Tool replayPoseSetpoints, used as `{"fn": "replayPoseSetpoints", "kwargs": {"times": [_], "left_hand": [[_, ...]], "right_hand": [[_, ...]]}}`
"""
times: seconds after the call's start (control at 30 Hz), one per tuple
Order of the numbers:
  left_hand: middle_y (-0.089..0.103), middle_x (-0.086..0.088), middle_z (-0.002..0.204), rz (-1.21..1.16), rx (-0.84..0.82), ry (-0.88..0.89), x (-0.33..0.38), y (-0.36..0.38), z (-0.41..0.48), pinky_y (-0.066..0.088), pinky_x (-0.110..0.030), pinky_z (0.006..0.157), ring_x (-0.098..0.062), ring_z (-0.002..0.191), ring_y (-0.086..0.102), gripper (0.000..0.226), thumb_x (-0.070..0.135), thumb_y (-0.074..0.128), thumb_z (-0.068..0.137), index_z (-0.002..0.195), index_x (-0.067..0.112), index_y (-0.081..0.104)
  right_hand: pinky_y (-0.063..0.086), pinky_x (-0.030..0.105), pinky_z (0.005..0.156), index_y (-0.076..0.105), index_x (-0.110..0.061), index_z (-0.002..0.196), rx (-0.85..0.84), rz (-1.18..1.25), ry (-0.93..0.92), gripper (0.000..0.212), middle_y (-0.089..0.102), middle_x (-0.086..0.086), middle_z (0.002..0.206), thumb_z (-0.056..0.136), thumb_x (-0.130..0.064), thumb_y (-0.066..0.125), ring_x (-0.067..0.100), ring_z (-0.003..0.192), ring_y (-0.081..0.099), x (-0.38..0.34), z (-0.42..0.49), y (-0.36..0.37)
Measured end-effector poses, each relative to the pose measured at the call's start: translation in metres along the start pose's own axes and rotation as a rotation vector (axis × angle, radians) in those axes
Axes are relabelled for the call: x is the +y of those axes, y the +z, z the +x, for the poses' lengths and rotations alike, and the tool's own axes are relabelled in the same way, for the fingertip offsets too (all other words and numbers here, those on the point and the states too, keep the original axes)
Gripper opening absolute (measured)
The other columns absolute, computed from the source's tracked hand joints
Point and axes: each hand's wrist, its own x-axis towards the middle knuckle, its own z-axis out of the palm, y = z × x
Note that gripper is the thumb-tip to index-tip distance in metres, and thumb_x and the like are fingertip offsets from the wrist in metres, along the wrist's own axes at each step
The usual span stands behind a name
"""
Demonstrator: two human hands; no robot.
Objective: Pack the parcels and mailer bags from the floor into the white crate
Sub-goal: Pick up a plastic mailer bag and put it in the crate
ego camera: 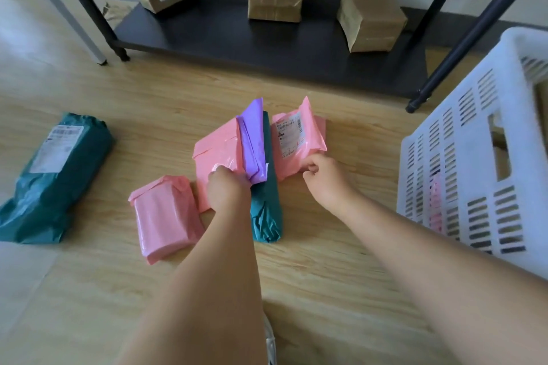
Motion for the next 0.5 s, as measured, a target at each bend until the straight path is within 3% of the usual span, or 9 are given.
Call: {"fn": "replayPoseSetpoints", "kwargs": {"times": [0.13, 0.33, 0.43, 0.5], "left_hand": [[0.064, -0.013, 0.105, 0.073, 0.018, 0.019, 0.005, 0.001, 0.001, 0.051, -0.039, 0.082, -0.035, 0.096, 0.061, 0.025, 0.014, 0.055, 0.083, 0.105, 0.007, 0.065], [0.063, -0.016, 0.109, 0.078, 0.069, 0.079, 0.018, -0.014, -0.013, 0.049, -0.04, 0.085, -0.037, 0.102, 0.06, 0.029, 0.007, 0.047, 0.084, 0.11, 0.006, 0.062], [0.062, -0.018, 0.114, 0.052, 0.128, 0.107, 0.023, -0.027, -0.026, 0.046, -0.039, 0.086, -0.037, 0.108, 0.059, 0.03, 0.005, 0.043, 0.089, 0.113, 0.003, 0.06], [0.062, -0.017, 0.112, 0.019, 0.144, 0.164, 0.033, -0.043, -0.043, 0.045, -0.038, 0.082, -0.036, 0.106, 0.059, 0.026, 0.006, 0.041, 0.09, 0.109, 0.003, 0.059]], "right_hand": [[0.052, 0.034, 0.085, 0.064, -0.02, 0.116, -0.002, -0.016, 0.001, 0.027, 0.063, 0.003, 0.119, 0.094, -0.013, 0.05, 0.023, 0.101, 0.061, 0.002, -0.003, -0.009], [0.049, 0.031, 0.085, 0.065, -0.024, 0.113, 0.041, -0.031, -0.013, 0.026, 0.065, -0.001, 0.12, 0.094, -0.014, 0.05, 0.021, 0.104, 0.061, -0.001, -0.014, -0.028], [0.05, 0.03, 0.078, 0.064, -0.021, 0.116, 0.041, -0.023, -0.039, 0.027, 0.064, 0.0, 0.121, 0.096, -0.014, 0.048, 0.02, 0.096, 0.06, -0.008, -0.022, -0.037], [0.046, 0.025, 0.065, 0.062, -0.021, 0.121, 0.053, -0.018, -0.07, 0.029, 0.062, -0.001, 0.124, 0.097, -0.014, 0.046, 0.017, 0.091, 0.057, -0.015, -0.033, -0.049]]}}
